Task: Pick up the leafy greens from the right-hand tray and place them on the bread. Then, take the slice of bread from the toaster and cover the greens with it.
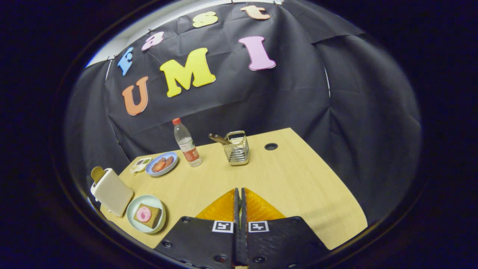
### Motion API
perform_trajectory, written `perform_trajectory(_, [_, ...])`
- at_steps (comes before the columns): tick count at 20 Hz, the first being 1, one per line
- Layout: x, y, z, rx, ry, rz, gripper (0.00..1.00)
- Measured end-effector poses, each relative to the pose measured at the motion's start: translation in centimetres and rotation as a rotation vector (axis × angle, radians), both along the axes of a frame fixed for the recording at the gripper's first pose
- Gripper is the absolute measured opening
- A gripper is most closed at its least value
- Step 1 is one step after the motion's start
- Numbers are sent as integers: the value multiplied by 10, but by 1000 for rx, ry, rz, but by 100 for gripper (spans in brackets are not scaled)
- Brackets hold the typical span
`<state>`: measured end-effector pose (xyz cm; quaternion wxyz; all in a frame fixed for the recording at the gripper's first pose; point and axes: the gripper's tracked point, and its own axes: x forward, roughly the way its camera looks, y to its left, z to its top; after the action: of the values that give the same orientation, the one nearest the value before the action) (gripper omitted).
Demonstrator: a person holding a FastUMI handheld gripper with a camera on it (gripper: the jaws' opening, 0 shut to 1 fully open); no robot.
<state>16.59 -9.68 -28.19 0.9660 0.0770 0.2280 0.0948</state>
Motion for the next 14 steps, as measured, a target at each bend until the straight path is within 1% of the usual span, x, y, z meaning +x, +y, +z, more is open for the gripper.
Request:
perform_trajectory(7, [-4,22,46,-87,-47,-6,0])
perform_trajectory(11, [-11,57,73,-113,-71,8,0])
perform_trajectory(14, [-24,97,86,-127,-85,29,0])
